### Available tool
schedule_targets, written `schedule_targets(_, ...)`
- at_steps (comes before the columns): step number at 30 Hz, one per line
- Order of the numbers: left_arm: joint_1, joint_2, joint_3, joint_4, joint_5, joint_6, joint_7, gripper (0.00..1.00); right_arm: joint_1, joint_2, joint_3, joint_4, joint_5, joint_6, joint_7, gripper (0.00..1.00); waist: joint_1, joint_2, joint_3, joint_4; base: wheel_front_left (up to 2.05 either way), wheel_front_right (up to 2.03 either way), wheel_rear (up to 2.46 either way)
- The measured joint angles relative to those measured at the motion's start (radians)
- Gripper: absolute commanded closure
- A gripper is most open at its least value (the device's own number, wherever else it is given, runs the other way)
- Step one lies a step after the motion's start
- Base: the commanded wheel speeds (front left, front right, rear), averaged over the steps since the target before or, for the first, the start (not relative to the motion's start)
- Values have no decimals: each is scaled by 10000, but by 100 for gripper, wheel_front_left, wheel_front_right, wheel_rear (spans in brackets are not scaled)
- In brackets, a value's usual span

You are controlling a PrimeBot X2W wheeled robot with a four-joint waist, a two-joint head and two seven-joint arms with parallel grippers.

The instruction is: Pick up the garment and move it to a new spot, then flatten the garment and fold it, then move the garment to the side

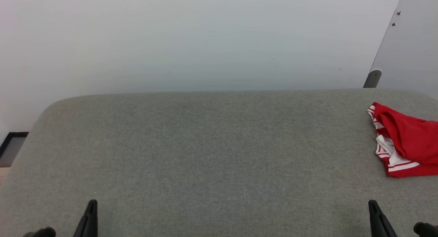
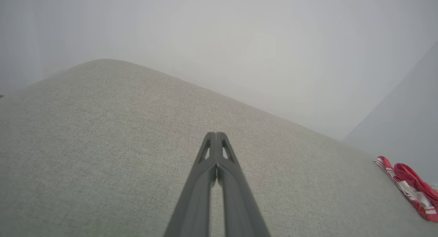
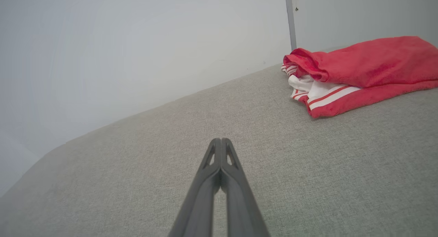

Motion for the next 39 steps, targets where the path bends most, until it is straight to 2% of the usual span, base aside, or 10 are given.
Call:
schedule_targets(20, -634, -533, 140, 201, -2617, 0, 819, 100, -594, 65, -125, 65, 3172, 0, 786, 100, 0, 0, 142, -55, 0, 0, 0)
schedule_targets(39, -1117, -920, 257, 360, -4638, 2, 1434, 100, -989, 113, -268, 136, 5611, -2, 1394, 100, 0, 0, 277, -107, 0, 0, 0)
